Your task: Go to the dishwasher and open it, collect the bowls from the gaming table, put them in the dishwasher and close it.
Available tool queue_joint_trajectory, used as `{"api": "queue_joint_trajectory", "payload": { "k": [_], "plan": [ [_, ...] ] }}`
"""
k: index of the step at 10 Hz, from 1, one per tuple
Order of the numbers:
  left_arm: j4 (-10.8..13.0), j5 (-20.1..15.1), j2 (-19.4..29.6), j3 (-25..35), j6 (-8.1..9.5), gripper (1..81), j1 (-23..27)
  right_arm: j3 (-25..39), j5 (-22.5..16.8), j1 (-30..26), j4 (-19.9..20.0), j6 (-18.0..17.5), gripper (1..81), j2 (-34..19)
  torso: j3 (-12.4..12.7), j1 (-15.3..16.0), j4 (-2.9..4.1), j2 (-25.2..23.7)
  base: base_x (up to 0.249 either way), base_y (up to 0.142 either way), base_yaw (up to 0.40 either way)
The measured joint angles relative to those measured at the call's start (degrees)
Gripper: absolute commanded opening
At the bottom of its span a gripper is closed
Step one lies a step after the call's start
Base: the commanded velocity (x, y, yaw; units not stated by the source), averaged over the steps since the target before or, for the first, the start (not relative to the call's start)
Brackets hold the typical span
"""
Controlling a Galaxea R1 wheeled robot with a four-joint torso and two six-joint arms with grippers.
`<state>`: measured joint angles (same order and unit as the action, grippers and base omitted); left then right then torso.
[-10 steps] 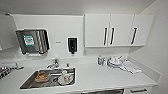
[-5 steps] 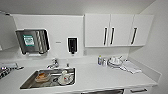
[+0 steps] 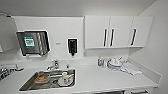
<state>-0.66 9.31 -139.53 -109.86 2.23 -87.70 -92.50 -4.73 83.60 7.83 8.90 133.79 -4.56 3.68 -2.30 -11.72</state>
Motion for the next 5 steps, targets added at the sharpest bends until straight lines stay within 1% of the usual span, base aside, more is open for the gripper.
{"api": "queue_joint_trajectory", "payload": {
  "k": [2,4,5],
  "plan": [
    [0.0,1.77,5.91,6.08,0.0,81.1,-0.52,9.24,0.13,-1.69,0.05,-0.02,81.1,-7.28,0.0,2.56,0.0,-4.07,0.0,0.0,0.0],
    [0.0,2.89,8.25,9.48,0.0,81.1,-1.41,14.03,0.11,-1.69,0.05,-0.06,81.1,-12.35,0.02,5.12,0.0,-8.18,0.0,0.0,0.0],
    [0.0,3.19,8.22,9.59,0.02,81.1,-1.41,15.03,0.13,-1.88,0.05,-0.52,81.1,-13.12,0.02,6.41,0.0,-10.27,0.0,0.0,0.0]
  ]
}}
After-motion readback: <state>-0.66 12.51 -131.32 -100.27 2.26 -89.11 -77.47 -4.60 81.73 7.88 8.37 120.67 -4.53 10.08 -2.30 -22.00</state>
